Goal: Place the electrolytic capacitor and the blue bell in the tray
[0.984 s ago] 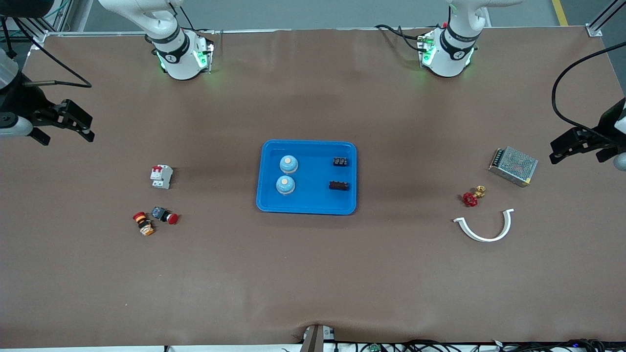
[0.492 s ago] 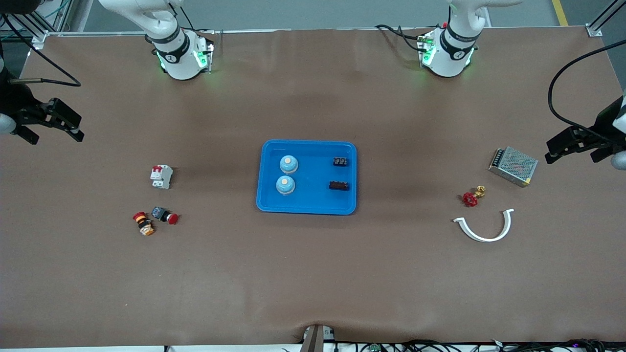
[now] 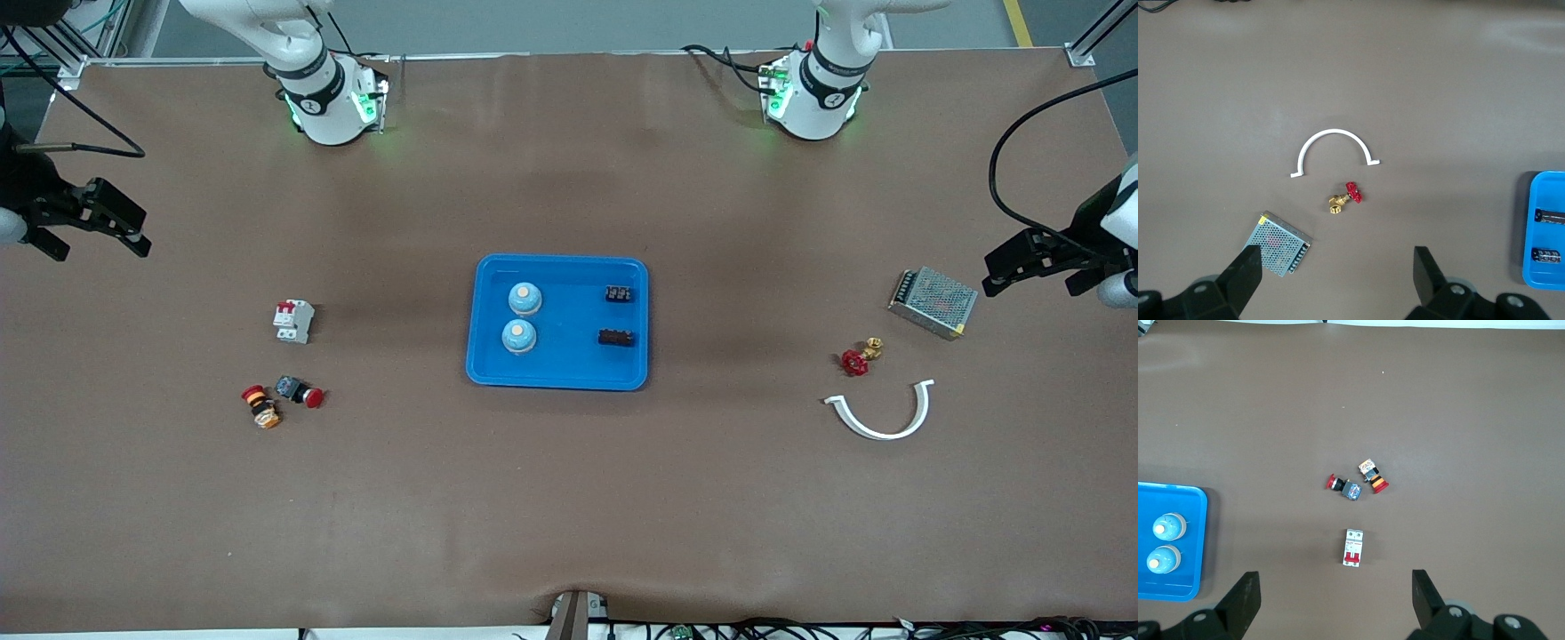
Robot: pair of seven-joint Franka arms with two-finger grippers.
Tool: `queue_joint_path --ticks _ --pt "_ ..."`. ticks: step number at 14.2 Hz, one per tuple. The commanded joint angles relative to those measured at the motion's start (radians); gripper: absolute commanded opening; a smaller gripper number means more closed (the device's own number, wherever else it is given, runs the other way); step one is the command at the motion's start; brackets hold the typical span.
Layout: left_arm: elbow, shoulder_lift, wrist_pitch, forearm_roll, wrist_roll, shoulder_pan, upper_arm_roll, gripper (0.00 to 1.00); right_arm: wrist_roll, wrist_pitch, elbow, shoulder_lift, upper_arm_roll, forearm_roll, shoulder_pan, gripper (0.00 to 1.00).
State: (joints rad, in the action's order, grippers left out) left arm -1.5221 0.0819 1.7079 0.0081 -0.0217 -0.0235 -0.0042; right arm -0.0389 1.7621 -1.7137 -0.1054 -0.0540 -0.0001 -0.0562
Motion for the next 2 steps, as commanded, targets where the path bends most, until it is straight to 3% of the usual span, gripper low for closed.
queue_joint_path --ticks 1,2 --pt "-0.015 -0.022 -0.005 -0.011 0.008 0.000 0.000 1.00 -0.006 -0.016 0.020 0.010 0.008 -0.015 0.025 1.00" --pt "-0.015 -0.024 -0.005 -0.011 0.014 0.000 0.000 1.00 -0.006 -0.015 0.019 0.010 0.008 -0.014 0.032 1.00"
